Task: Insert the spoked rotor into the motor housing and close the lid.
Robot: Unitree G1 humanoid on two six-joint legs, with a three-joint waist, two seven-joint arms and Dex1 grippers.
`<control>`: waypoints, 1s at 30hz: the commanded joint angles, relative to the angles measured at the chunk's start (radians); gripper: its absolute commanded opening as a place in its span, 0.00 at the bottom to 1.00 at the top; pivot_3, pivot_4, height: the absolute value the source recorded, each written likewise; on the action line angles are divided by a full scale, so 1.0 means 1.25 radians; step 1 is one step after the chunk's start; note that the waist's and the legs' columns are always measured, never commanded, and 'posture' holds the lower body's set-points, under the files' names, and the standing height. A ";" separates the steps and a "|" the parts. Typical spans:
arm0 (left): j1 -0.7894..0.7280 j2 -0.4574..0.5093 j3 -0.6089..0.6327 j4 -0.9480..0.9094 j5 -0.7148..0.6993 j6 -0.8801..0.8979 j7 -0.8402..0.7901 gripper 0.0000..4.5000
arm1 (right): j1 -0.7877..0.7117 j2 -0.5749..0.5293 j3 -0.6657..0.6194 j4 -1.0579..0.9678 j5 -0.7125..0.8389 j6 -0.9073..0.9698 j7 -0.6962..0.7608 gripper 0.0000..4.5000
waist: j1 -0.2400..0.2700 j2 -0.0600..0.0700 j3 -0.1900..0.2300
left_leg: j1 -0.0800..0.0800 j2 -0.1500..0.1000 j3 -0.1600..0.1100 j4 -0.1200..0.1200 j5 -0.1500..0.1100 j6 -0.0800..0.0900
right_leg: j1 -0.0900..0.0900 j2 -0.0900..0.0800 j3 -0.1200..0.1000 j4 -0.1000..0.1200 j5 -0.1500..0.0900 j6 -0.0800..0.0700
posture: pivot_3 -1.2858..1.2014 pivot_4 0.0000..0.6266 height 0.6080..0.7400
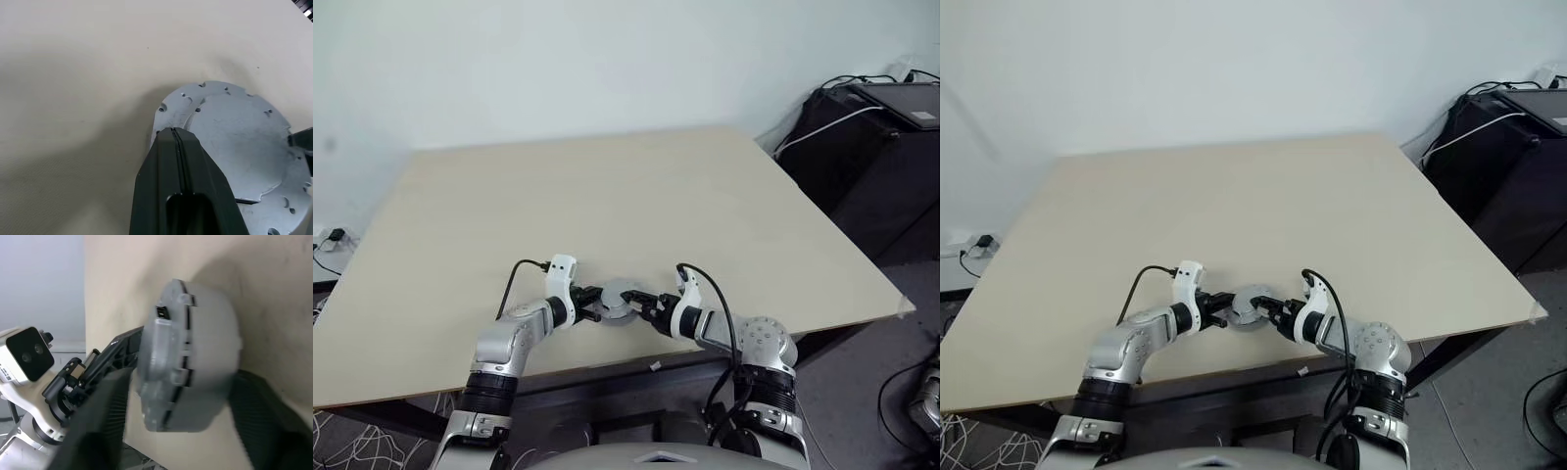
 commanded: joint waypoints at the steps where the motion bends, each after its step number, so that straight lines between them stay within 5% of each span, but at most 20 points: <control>1: 0.012 -0.020 -0.056 0.011 -0.010 0.023 -0.023 0.00 | -0.011 0.054 0.048 -0.028 0.053 0.029 0.032 0.44 | 0.001 0.001 -0.001 | 0.000 0.000 0.000 0.000 0.000 0.000 | 0.000 0.000 0.000 0.000 0.000 0.000 | 0.52 0.00 1.00; 5: 0.011 -0.023 -0.054 0.010 -0.007 0.024 -0.024 0.00 | -0.006 0.053 0.046 -0.036 0.053 0.044 0.034 0.28 | 0.001 0.002 -0.001 | 0.001 0.000 0.000 0.000 0.000 0.000 | 0.001 0.000 0.000 0.000 -0.001 0.002 | 0.52 0.00 1.00; 30: 0.037 -0.031 -0.030 -0.042 -0.027 0.022 -0.018 0.00 | 0.020 0.045 0.043 -0.046 0.026 0.055 0.029 0.28 | 0.001 0.003 -0.002 | 0.001 0.000 0.000 0.000 0.000 -0.001 | 0.001 0.000 0.000 0.000 -0.001 0.002 | 0.52 0.00 1.00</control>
